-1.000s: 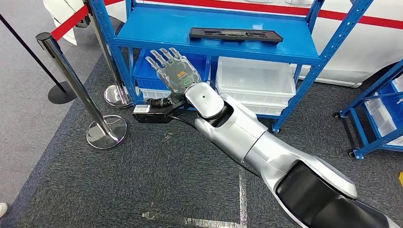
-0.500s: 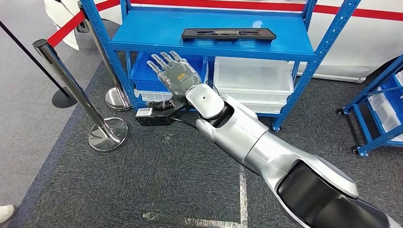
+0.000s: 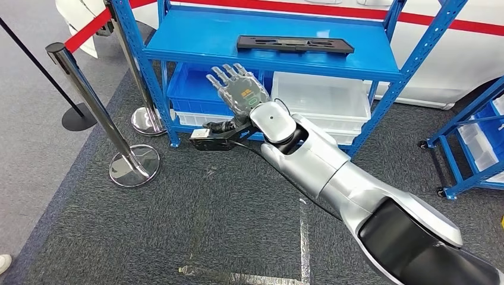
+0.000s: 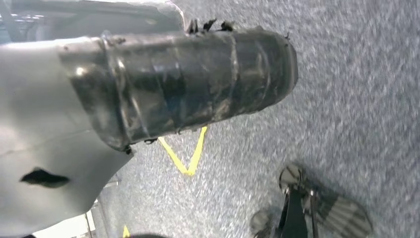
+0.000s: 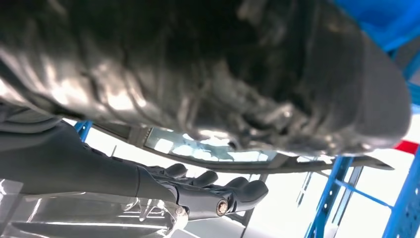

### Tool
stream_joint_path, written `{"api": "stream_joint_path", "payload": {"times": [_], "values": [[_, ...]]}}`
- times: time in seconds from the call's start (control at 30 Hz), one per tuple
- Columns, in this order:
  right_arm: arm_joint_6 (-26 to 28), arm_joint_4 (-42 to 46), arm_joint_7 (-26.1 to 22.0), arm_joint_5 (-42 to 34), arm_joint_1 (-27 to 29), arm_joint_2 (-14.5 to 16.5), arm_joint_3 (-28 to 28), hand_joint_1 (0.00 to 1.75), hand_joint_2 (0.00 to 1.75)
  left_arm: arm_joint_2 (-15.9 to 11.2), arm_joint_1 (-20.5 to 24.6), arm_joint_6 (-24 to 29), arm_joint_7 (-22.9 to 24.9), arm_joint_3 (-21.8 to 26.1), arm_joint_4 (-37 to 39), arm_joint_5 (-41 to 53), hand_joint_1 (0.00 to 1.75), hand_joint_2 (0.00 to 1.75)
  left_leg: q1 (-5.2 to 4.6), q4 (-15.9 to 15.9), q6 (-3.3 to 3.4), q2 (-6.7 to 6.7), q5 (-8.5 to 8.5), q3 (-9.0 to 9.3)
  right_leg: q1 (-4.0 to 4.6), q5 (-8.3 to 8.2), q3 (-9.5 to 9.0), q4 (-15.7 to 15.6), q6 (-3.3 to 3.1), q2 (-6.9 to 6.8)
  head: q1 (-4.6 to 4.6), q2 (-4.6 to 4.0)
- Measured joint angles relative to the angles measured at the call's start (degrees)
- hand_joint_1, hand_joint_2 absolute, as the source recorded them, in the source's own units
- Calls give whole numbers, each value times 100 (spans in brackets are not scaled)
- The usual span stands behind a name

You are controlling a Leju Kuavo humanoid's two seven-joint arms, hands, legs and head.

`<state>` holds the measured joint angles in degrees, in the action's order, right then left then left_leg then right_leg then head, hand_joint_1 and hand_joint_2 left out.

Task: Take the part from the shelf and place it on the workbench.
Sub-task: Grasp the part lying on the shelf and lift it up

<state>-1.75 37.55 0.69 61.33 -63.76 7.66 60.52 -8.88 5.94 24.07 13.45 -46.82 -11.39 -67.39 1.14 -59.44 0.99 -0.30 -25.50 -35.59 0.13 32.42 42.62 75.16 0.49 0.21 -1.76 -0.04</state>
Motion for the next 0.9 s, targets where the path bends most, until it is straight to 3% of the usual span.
{"api": "stream_joint_path", "payload": {"times": [0.03, 0.07, 0.17, 0.23, 0.37, 0.4, 0.47, 0.53, 0.57, 0.63, 0.7, 0.83, 0.9], "values": [[-10, 0, 6, -5, 6, -31, 0, 0, 0, -13, 0, 26, 22, 0, 1, 1, 0, 0, 0, -1, 1, -2, -3, 3, -10, -31, 72, 104, 1, 0, 1, 0], [-13, 1, 15, -12, 9, -58, 0, 0, 0, -21, 0, 43, 35, 0, 1, 1, 0, 0, 0, -1, -1, -6, -7, 11, -16, -172, 29, -32, -8, 0, 1, 0], [-7, 5, 34, -33, 4, -122, 0, 0, 0, -31, 4, 59, 42, -1, 1, 2, 0, 0, -6, -1, -32, -15, -27, 38, 2, -711, -480, -1160, -73, 5, -2, 0], [-4, 8, 35, -43, 3, -153, 0, 0, 0, -37, 10, 63, 44, -6, 1, 7, 0, 0, -11, 8, -82, -17, -26, 27, 34, -792, -666, -1555, -103, 13, -3, 0], [0, 13, 55, -47, 48, -227, 0, 0, 0, -48, 9, 76, 61, -45, 1, 34, 0, 0, 5, -47, -208, -1, -97, -2, 18, -838, -717, -1659, -192, 16, -3, 0], [0, 16, 63, -46, 57, -241, 0, 0, 0, -48, 9, 80, 62, -61, 1, 44, 0, 0, 5, -239, -231, 6, -220, -85, 2, -851, -734, -1687, -217, 14, -10, 0], [1, 22, 84, -45, 86, -266, 0, 0, 0, -56, 11, 88, 61, -93, 1, 64, 0, 0, 1, -931, -257, 11, -554, -404, 5, -849, -745, -1696, -240, 14, -18, 0], [1, 24, 108, -39, 151, -293, 0, 0, 0, -65, 6, 93, 53, -116, 1, 88, 0, 0, 0, -1453, -265, 11, -681, -670, 23, -838, -748, -1684, -255, 16, -19, 0], [2, 24, 121, -32, 184, -306, 0, 0, 0, -65, 1, 93, 48, -121, 1, 101, 0, 0, -1, -1404, -257, 11, -579, -659, 31, -830, -750, -1673, -259, 18, -20, 0], [10, 29, 146, -15, 220, -325, 0, 0, 0, -74, -3, 93, 41, -127, 1, 119, 0, 0, -7, -760, -216, 12, -205, -378, 39, -798, -757, -1637, -254, 26, -20, 0], [25, 37, 160, -1, 222, -336, 0, 0, 0, -90, 11, 92, 40, -135, 1, 124, 0, 0, -37, -151, -167, 10, -7, -80, 64, -767, -744, -1601, -225, 33, -16, 0], [42, 41, 163, 20, 250, -357, 0, 0, 0, -101, 25, 103, 38, -163, 1, 133, 0, 0, -33, 53, -83, 1, 0, 25, 85, -745, -726, -1585, -138, 33, -18, 0], [60, 42, 163, 33, 254, -378, 0, 0, 0, -101, 21, 122, 29, -173, 1, 141, 0, 0, 5, 96, -31, 9, 13, 66, 77, -563, -598, -1295, -70, 32, 3, 0]]}}
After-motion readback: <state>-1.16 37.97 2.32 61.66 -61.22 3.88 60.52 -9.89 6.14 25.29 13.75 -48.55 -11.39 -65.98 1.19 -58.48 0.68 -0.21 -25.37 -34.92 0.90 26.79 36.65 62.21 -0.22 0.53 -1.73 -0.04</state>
